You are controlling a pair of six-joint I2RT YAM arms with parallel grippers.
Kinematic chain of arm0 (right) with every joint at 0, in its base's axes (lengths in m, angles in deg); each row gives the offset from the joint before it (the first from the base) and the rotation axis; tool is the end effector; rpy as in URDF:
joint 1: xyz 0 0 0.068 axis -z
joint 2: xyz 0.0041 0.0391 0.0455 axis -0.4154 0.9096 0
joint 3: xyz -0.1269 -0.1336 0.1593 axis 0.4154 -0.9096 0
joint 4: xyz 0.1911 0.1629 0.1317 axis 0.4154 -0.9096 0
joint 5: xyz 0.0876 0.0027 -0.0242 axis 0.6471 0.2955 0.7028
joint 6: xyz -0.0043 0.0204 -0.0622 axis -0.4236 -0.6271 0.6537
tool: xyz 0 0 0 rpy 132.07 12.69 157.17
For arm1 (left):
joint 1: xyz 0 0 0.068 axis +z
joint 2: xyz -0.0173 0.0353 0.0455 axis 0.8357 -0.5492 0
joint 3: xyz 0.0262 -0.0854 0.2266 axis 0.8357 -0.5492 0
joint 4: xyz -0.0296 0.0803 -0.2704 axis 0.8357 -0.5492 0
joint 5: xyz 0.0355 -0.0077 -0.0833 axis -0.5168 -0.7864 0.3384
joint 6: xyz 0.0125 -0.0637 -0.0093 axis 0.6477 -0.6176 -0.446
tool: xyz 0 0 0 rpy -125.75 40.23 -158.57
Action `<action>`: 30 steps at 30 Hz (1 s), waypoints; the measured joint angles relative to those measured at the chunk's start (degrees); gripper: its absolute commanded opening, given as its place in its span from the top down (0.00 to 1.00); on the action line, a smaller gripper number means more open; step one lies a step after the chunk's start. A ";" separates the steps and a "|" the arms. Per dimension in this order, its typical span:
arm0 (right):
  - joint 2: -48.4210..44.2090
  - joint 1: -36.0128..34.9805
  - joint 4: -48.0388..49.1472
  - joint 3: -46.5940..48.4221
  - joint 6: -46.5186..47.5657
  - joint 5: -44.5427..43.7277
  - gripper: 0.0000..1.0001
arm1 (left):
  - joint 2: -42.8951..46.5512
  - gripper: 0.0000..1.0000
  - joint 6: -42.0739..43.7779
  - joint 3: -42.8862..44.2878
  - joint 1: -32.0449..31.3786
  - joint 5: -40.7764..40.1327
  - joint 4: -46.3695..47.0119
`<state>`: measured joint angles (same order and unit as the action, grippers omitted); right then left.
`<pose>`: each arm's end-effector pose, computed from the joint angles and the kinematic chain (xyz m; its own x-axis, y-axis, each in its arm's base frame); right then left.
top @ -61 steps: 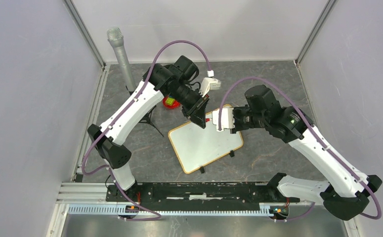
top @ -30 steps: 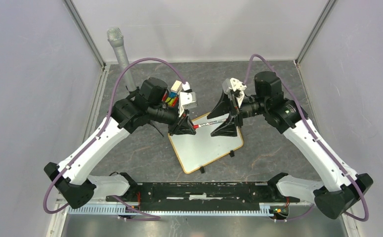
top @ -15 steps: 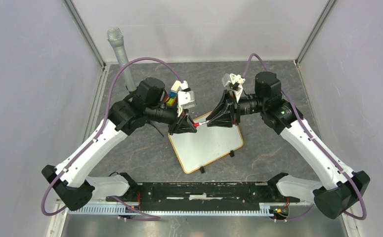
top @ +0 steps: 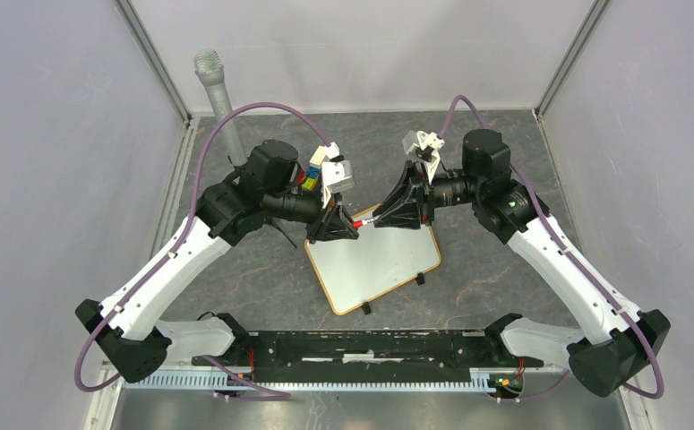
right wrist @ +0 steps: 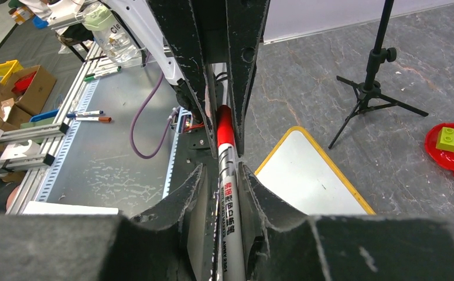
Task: Write a sentence on the whiteboard
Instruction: Open the whiteboard marker at the center of the board.
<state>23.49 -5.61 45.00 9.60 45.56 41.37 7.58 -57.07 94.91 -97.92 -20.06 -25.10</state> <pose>0.2239 0.1839 0.3740 -0.3099 -0.1298 -0.9419 -0.9461 -0.0562 0.3191 0.1892 -0.2114 0.3785 -0.2153 0.3839 -0.8979 0.9759 0.1190 -0.1831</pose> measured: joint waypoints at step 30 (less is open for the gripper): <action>4.42 11.89 -14.64 8.26 10.21 2.97 1.00 | 4.28 0.98 2.32 -8.70 4.17 -0.70 0.42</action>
<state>27.91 6.28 30.35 17.86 55.77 44.34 11.87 -54.76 86.22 -93.75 -20.76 -24.68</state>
